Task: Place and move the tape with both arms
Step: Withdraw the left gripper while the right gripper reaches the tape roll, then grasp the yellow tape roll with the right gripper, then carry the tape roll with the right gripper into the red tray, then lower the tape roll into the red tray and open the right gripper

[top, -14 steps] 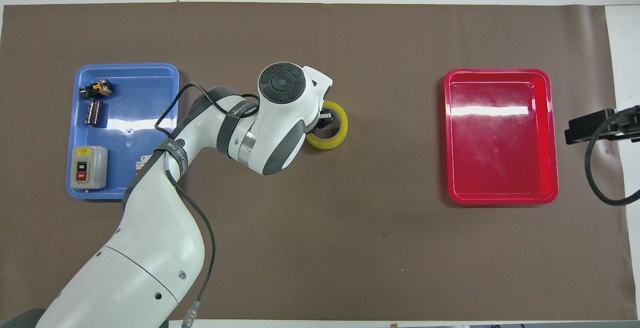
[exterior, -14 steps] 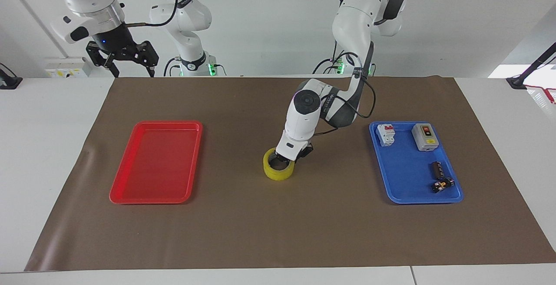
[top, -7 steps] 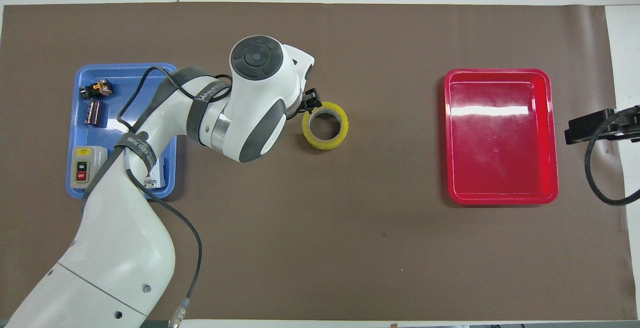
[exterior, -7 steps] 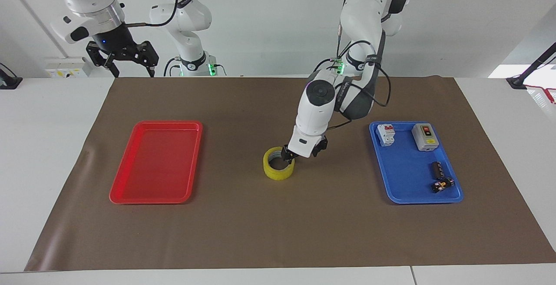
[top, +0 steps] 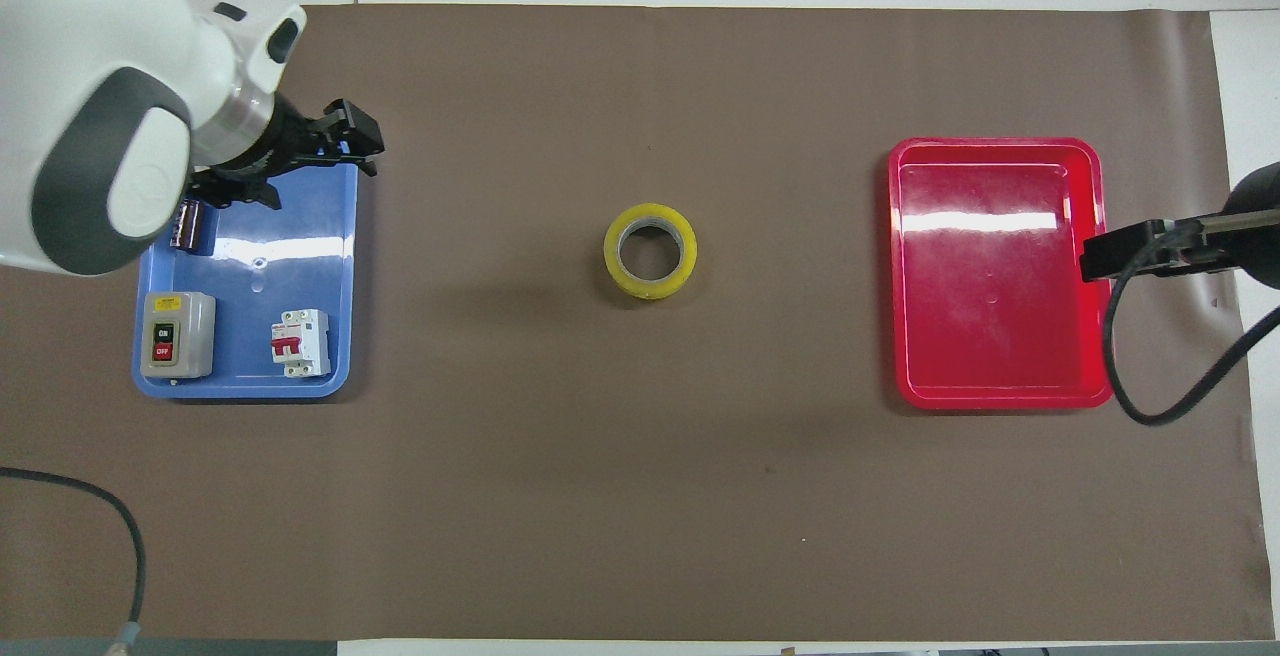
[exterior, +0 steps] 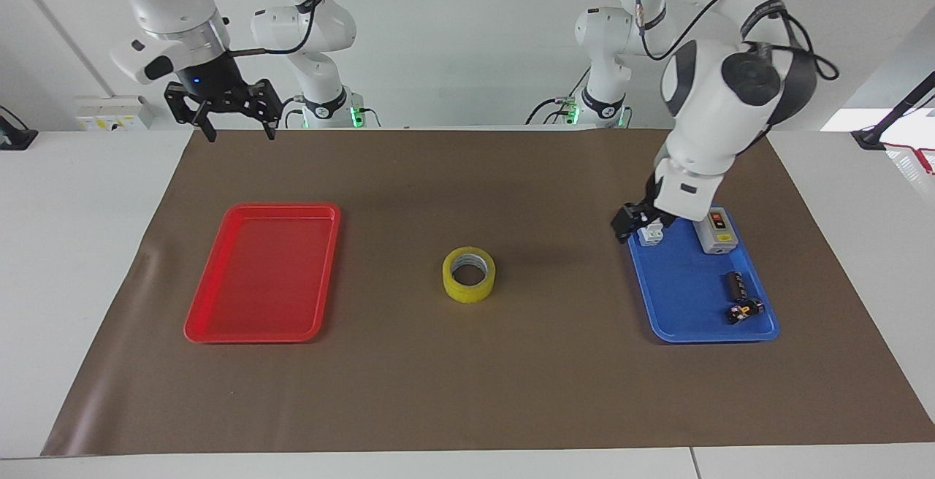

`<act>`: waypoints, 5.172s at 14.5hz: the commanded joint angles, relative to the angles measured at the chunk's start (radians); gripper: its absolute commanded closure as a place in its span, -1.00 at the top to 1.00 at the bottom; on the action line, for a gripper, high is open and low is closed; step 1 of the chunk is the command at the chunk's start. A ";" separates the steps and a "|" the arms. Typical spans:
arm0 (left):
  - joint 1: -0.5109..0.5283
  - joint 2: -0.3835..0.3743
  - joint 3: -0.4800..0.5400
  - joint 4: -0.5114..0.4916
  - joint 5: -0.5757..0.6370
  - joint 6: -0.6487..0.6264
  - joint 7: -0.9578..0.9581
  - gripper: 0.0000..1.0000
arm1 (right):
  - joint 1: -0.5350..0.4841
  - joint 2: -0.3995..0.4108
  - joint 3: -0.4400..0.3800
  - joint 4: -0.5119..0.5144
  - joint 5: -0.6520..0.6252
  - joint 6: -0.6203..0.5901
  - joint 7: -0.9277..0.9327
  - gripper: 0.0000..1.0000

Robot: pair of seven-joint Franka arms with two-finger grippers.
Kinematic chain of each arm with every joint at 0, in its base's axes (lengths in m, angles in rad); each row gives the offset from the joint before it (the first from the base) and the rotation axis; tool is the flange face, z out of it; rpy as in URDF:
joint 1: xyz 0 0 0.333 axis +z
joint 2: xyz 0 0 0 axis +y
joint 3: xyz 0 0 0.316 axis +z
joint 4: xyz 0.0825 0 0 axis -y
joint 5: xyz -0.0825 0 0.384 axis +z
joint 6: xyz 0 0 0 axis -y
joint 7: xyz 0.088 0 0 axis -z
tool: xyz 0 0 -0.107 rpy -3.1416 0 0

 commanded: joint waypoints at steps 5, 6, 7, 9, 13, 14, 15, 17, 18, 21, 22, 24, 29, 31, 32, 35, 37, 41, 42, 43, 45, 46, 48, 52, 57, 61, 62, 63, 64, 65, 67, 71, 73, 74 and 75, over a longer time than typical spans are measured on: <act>0.159 -0.185 -0.008 -0.101 0.014 -0.155 0.373 1.00 | 0.241 0.207 0.003 0.001 -0.007 0.277 0.304 1.00; 0.158 -0.192 0.013 -0.107 0.014 -0.162 0.388 1.00 | 0.270 0.252 0.003 -0.001 -0.009 0.345 0.336 1.00; 0.156 -0.199 0.025 -0.122 0.014 -0.167 0.402 1.00 | 0.281 0.286 0.003 -0.004 -0.009 0.397 0.349 1.00; 0.159 -0.219 0.024 -0.139 0.014 -0.164 0.417 1.00 | 0.321 0.350 0.003 -0.002 -0.009 0.477 0.358 1.00; 0.123 -0.196 0.056 -0.107 0.012 -0.163 0.420 1.00 | 0.391 0.514 0.003 0.016 -0.089 0.635 0.487 1.00; 0.120 -0.179 0.056 -0.081 0.011 -0.182 0.422 1.00 | 0.398 0.530 0.003 0.007 -0.090 0.659 0.487 1.00; 0.113 -0.178 0.056 -0.066 0.011 -0.196 0.425 1.00 | 0.402 0.545 0.003 -0.001 -0.092 0.686 0.481 1.00; 0.097 -0.178 0.070 -0.064 0.011 -0.199 0.456 1.00 | 0.404 0.576 0.003 -0.037 -0.092 0.768 0.475 1.00; 0.096 -0.185 0.061 -0.064 0.011 -0.198 0.472 1.00 | 0.402 0.577 0.003 -0.067 -0.092 0.807 0.461 1.00; 0.101 -0.201 0.061 -0.073 0.011 -0.202 0.474 1.00 | 0.404 0.591 0.003 -0.110 -0.092 0.861 0.377 1.00; 0.103 -0.211 0.061 -0.075 0.009 -0.207 0.474 1.00 | 0.402 0.594 0.003 -0.110 -0.092 0.861 0.351 0.76; 0.104 -0.216 0.061 -0.072 0.006 -0.206 0.465 1.00 | 0.402 0.594 0.003 -0.108 -0.092 0.852 0.326 -0.95; 0.130 -0.219 0.064 -0.078 0.004 -0.205 0.466 1.00 | 0.402 0.588 0.003 -0.078 -0.089 0.775 0.330 -1.00; 0.127 -0.219 0.055 -0.064 0.006 -0.215 0.470 1.00 | 0.387 0.576 0.001 -0.012 -0.089 0.650 0.327 -1.00; 0.120 -0.219 0.050 -0.061 0.007 -0.209 0.466 1.00 | 0.369 0.533 -0.003 -0.012 -0.089 0.617 0.320 -1.00; 0.086 -0.221 0.038 -0.061 0.014 -0.208 0.462 1.00 | 0.255 0.397 -0.003 -0.060 -0.089 0.550 0.217 -1.00; 0.078 -0.227 0.032 -0.066 0.014 -0.199 0.447 1.00 | 0.145 0.303 -0.003 -0.126 -0.087 0.490 0.067 -1.00; 0.080 -0.231 0.032 -0.078 0.012 -0.195 0.447 1.00 | -0.065 0.216 -0.002 -0.248 -0.075 0.474 -0.241 -1.00; 0.080 -0.233 0.032 -0.081 0.012 -0.181 0.445 1.00 | -0.120 0.208 -0.002 -0.274 -0.072 0.486 -0.318 -1.00; 0.078 -0.236 0.032 -0.098 0.012 -0.152 0.445 1.00 | -0.162 0.199 -0.002 -0.313 -0.063 0.530 -0.381 -1.00; 0.080 -0.244 0.032 -0.107 0.012 -0.144 0.446 1.00 | -0.214 0.154 -0.003 -0.480 -0.060 0.717 -0.432 -1.00; 0.080 -0.244 0.032 -0.107 0.012 -0.155 0.447 1.00 | -0.221 0.140 -0.003 -0.542 -0.060 0.798 -0.432 -1.00; 0.078 -0.245 0.032 -0.106 0.012 -0.166 0.447 1.00 | -0.222 0.143 -0.003 -0.575 -0.060 0.835 -0.427 -1.00; 0.078 -0.244 0.033 -0.104 0.012 -0.161 0.447 1.00 | -0.224 0.174 -0.003 -0.596 -0.060 0.891 -0.420 -1.00; 0.080 -0.244 0.035 -0.095 0.015 -0.158 0.447 1.00 | -0.236 0.223 -0.003 -0.607 -0.060 0.970 -0.417 -1.00; 0.083 -0.245 0.033 -0.096 0.014 -0.156 0.448 1.00 | -0.237 0.252 -0.003 -0.608 -0.060 1.013 -0.417 -1.00; 0.083 -0.245 0.033 -0.098 0.014 -0.156 0.447 1.00 | -0.236 0.254 -0.003 -0.608 -0.060 1.011 -0.414 -0.13; 0.081 -0.245 0.035 -0.098 0.014 -0.156 0.447 1.00 | -0.236 0.252 -0.003 -0.605 -0.060 1.005 -0.408 0.99; 0.081 -0.245 0.033 -0.098 0.014 -0.155 0.447 1.00 | -0.236 0.252 -0.003 -0.601 -0.060 1.002 -0.403 1.00; 0.083 -0.247 0.035 -0.098 0.014 -0.156 0.447 1.00 | -0.234 0.242 -0.003 -0.592 -0.060 0.988 -0.395 1.00; 0.090 -0.247 0.035 -0.098 0.014 -0.156 0.447 1.00 | -0.225 0.194 -0.003 -0.523 -0.060 0.871 -0.328 1.00; 0.092 -0.247 0.036 -0.098 0.014 -0.153 0.447 1.00 | -0.218 0.144 0.003 -0.284 -0.060 0.510 -0.159 1.00; 0.092 -0.247 0.036 -0.098 0.014 -0.158 0.447 1.00 | -0.189 0.090 0.012 -0.224 -0.061 0.393 -0.063 1.00; 0.092 -0.247 0.036 -0.098 0.014 -0.156 0.447 1.00 | -0.184 0.055 0.014 -0.193 -0.061 0.328 -0.018 1.00; 0.092 -0.247 0.036 -0.098 0.014 -0.158 0.447 1.00 | -0.184 0.033 0.017 -0.150 -0.061 0.254 -0.006 1.00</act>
